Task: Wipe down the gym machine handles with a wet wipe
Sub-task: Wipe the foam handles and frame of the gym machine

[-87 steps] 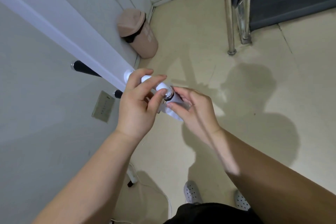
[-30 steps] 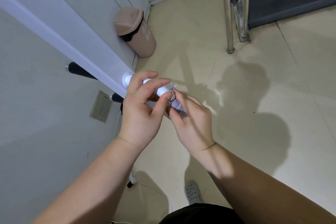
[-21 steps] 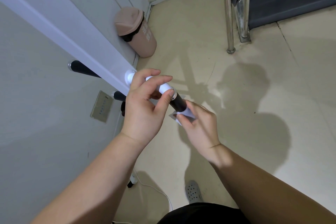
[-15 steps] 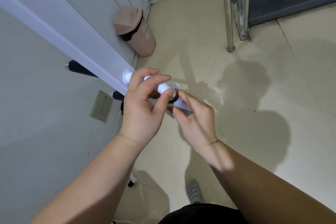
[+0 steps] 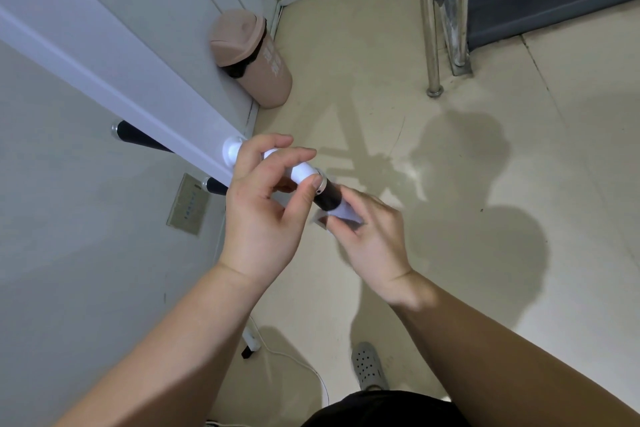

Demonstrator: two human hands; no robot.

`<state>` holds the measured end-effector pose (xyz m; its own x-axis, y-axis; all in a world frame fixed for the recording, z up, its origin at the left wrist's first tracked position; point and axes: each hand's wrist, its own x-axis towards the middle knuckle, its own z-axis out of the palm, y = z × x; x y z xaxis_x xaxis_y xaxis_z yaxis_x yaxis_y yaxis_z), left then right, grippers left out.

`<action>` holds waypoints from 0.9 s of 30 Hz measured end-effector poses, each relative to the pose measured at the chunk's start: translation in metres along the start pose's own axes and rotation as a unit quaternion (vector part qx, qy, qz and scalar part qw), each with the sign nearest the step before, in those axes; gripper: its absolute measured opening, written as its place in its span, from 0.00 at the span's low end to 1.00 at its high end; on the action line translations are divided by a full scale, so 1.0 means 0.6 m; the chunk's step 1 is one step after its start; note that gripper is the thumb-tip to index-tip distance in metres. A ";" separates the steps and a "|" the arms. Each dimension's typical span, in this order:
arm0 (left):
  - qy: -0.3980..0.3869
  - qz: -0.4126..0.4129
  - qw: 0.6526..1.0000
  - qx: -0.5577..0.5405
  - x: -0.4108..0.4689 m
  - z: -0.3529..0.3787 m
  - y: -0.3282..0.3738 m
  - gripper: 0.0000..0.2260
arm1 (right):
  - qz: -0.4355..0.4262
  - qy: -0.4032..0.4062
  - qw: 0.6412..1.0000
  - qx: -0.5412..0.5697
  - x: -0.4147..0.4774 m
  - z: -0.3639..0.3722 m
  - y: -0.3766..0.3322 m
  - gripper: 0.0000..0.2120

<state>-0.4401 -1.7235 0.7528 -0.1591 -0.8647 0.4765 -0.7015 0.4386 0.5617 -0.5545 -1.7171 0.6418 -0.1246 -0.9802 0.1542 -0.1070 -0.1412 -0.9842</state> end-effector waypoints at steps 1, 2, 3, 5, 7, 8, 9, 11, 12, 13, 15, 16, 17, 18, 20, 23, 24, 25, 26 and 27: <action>0.000 0.000 1.000 0.001 0.001 0.000 0.001 0.11 | 0.020 -0.017 1.000 -0.017 -0.001 -0.005 0.013 0.14; -0.001 -0.001 1.000 0.003 0.003 0.000 0.002 0.11 | 0.039 -0.027 0.999 -0.025 -0.002 -0.010 0.023 0.10; 0.001 -0.001 1.000 0.006 0.005 0.001 0.002 0.10 | 0.054 -0.029 0.998 -0.022 -0.002 -0.014 0.025 0.09; 0.006 -0.002 1.000 0.006 0.008 0.006 0.004 0.10 | 0.068 -0.020 0.997 0.021 0.003 -0.018 0.009 0.12; 0.011 -0.002 1.000 0.002 0.008 0.009 0.004 0.10 | 0.031 0.005 0.998 0.059 0.010 -0.013 -0.023 0.17; 0.014 -0.002 1.000 0.000 0.007 0.010 0.004 0.11 | 0.009 0.018 0.997 0.073 0.015 -0.008 -0.038 0.18; 0.017 -0.003 1.000 -0.002 0.005 0.010 0.005 0.11 | 0.001 0.025 0.996 0.090 0.018 -0.005 -0.048 0.18; 0.019 -0.010 1.000 -0.003 0.003 0.009 0.007 0.11 | 0.009 0.014 0.996 0.085 0.020 -0.005 -0.044 0.17; 0.019 -0.011 1.000 -0.003 0.002 0.008 0.007 0.11 | 0.021 -0.001 0.998 0.060 0.017 -0.008 -0.031 0.16; 0.018 -0.011 1.000 -0.003 0.001 0.007 0.007 0.11 | 0.039 -0.022 0.999 0.031 0.011 -0.013 -0.012 0.15; 0.018 -0.006 1.000 -0.004 0.001 0.006 0.007 0.11 | 0.087 -0.064 0.994 -0.025 -0.002 -0.029 0.022 0.09; 0.018 -0.003 1.000 -0.004 0.000 0.006 0.008 0.11 | 0.108 -0.082 0.990 -0.043 -0.007 -0.037 0.034 0.07; 0.018 -0.001 1.000 -0.003 -0.001 0.007 0.007 0.11 | 0.127 -0.094 0.986 -0.052 -0.011 -0.043 0.039 0.06; 0.018 0.000 1.000 -0.001 -0.001 0.007 0.006 0.10 | 0.143 -0.101 0.983 -0.058 -0.010 -0.048 0.039 0.05; 0.018 0.003 1.000 0.001 -0.002 0.007 0.003 0.10 | 0.142 -0.107 0.980 -0.085 -0.008 -0.057 0.035 0.05; 0.018 0.029 0.999 -0.001 -0.001 0.006 -0.008 0.10 | 0.112 -0.074 0.983 -0.125 -0.011 -0.078 0.020 0.17; 0.020 0.038 0.999 -0.004 -0.001 0.006 -0.010 0.10 | 0.108 -0.050 0.985 -0.123 -0.012 -0.084 0.009 0.15; 0.023 0.041 0.999 -0.010 0.000 0.007 -0.012 0.10 | 0.103 -0.025 0.988 -0.111 -0.012 -0.088 -0.008 0.13; 0.027 0.042 0.999 -0.018 0.001 0.008 -0.013 0.10 | 0.097 0.003 0.991 -0.095 -0.010 -0.088 -0.028 0.11; 0.028 0.045 0.998 -0.029 0.001 0.010 -0.014 0.11 | 0.083 0.022 0.993 -0.082 -0.007 -0.085 -0.049 0.12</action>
<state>-0.4381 -1.7294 0.7445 -0.1784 -0.8070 0.5630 -0.6445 0.5282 0.5528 -0.6013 -1.7016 0.6748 -0.1969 -0.9804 -0.0018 -0.2401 0.0500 -0.9695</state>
